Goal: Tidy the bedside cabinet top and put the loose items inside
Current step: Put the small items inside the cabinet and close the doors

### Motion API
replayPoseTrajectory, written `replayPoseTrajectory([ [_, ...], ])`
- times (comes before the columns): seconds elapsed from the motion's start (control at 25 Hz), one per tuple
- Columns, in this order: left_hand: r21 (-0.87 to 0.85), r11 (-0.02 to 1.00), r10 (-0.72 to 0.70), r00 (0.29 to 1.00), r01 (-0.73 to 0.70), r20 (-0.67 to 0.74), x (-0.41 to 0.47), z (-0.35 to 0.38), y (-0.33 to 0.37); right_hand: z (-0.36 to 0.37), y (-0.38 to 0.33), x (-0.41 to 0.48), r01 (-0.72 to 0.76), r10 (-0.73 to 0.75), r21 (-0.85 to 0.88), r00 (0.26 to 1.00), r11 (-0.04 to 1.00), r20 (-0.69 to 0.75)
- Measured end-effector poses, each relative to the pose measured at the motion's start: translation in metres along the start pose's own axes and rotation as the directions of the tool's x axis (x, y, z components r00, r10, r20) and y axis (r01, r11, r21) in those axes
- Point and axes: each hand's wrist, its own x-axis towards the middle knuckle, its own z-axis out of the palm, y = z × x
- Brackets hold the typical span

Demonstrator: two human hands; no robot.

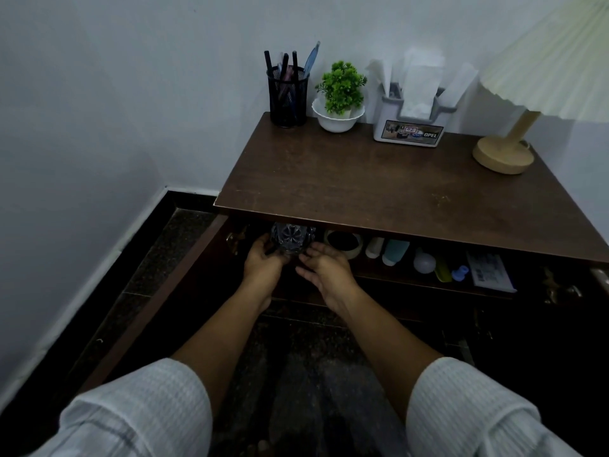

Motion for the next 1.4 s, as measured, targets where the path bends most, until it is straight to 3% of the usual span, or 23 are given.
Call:
replayPoseTrajectory([
  [0.4, -0.023, 0.999, -0.045, 0.996, 0.046, 0.073, 0.006, -0.001, -0.001, -0.004, -0.001, 0.002, 0.007, 0.019, -0.193, 0.991, 0.981, 0.13],
  [0.92, -0.021, 0.997, -0.075, 0.994, 0.077, 0.073, 0.005, -0.002, -0.001, -0.005, 0.0, 0.008, -0.009, 0.043, -0.271, 0.992, 0.963, 0.122],
  [1.2, 0.235, 0.962, -0.171, 0.979, 0.141, 0.108, -0.026, -0.016, 0.028, -0.002, -0.02, -0.039, -0.032, 0.069, -0.374, 0.994, 0.927, 0.084],
  [1.4, 0.471, 0.881, -0.129, 0.981, 0.047, 0.145, -0.08, -0.058, 0.073, 0.015, -0.037, -0.092, -0.03, 0.059, -0.439, 0.997, 0.898, 0.051],
])
